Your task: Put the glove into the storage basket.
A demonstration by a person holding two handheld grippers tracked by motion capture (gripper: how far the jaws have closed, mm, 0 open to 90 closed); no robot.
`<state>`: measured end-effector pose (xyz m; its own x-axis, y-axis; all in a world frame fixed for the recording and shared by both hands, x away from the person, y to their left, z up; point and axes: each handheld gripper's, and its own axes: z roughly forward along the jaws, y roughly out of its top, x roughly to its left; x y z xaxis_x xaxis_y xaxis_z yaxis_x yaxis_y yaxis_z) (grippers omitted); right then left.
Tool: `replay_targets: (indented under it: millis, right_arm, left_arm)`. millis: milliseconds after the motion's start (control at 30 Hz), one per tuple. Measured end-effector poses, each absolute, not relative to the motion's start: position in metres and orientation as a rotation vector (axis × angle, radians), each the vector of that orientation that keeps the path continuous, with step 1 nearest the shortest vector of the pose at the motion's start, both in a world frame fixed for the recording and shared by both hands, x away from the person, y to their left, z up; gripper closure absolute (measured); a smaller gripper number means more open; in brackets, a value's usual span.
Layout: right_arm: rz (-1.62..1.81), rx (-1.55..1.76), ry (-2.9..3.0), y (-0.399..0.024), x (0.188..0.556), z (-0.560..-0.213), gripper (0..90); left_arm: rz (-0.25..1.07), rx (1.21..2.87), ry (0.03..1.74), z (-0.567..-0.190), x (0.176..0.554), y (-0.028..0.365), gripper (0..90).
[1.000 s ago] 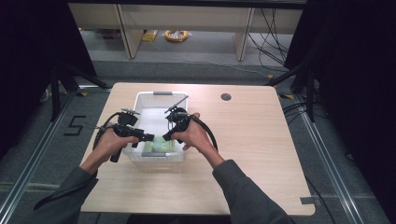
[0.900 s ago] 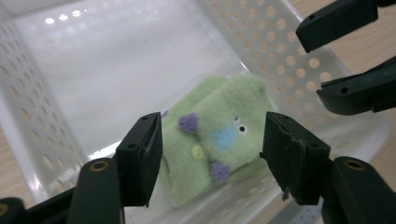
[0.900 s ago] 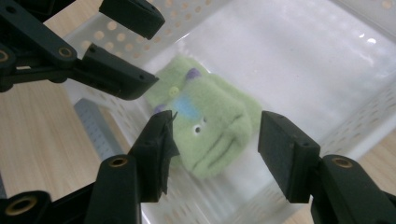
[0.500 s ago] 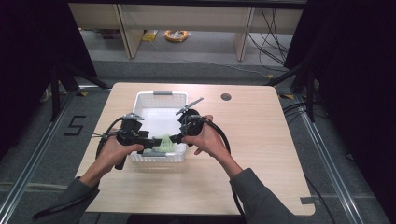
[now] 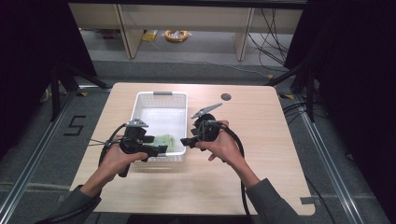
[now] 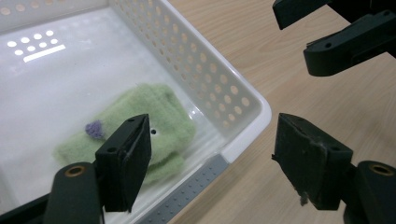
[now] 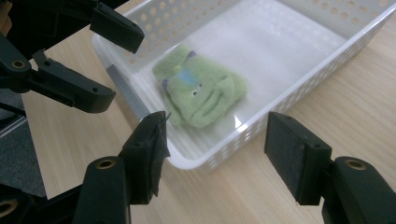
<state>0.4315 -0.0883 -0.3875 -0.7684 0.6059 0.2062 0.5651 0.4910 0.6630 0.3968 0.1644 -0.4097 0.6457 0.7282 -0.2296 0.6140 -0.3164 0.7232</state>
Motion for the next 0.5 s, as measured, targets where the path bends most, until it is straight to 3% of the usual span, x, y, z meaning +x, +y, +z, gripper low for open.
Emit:
replay_targets:
  millis: [500]
  right_arm:
    - [1.203, 1.013, 2.614, -0.122, 0.414, -0.386, 37.5]
  left_arm:
    - [0.148, 2.010, 1.024, -0.414, 0.384, 0.153, 21.6]
